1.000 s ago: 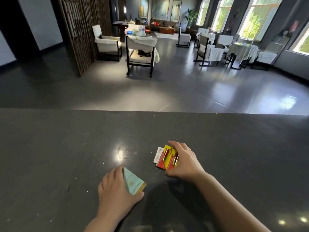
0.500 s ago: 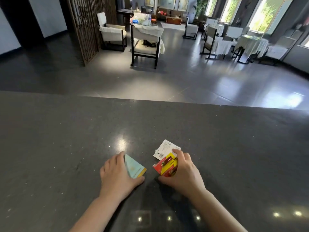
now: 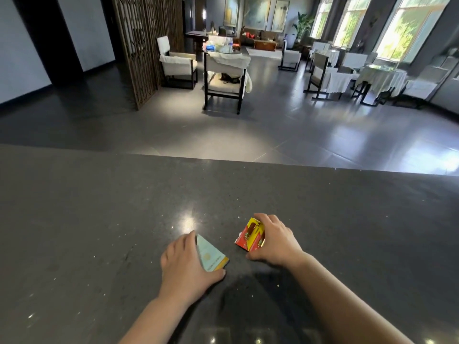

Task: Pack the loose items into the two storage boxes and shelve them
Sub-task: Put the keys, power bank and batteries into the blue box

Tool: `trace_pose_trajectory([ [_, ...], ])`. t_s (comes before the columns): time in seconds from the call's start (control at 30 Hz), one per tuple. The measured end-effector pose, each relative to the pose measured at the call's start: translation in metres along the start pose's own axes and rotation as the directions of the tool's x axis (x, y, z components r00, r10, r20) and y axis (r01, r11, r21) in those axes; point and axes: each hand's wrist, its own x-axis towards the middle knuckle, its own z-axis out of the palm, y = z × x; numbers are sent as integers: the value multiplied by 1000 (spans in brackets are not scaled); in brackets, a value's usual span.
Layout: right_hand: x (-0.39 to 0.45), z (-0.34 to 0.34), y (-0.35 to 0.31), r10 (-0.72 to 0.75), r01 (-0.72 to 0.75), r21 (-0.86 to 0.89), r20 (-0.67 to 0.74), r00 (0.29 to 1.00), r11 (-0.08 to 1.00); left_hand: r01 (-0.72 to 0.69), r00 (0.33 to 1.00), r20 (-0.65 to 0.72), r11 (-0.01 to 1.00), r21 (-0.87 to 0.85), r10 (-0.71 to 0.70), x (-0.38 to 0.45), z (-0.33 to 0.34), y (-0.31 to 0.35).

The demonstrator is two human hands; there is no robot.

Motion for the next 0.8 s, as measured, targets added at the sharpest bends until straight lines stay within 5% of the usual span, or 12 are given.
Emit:
trace_pose_trajectory([
  [0.23,-10,-3,-13,-27,27,-86,1,1000,996,-12,1000,11,1000,-8,12,-4,-16,-1],
  [0.47,-52,-23,-94,-282,285,-99,42,959,954,21,993,-113,999,-26,-24,-41,-89,-24],
  [0.63,-83,-21,-190,-522,523,-21,48,852,852,124,946,-297,991,-44,-131,-101,-155,-78],
  [0.8,-116,16,-289,-731,730,62,124,670,680,310,821,-488,949,-52,-295,-185,-218,-135],
])
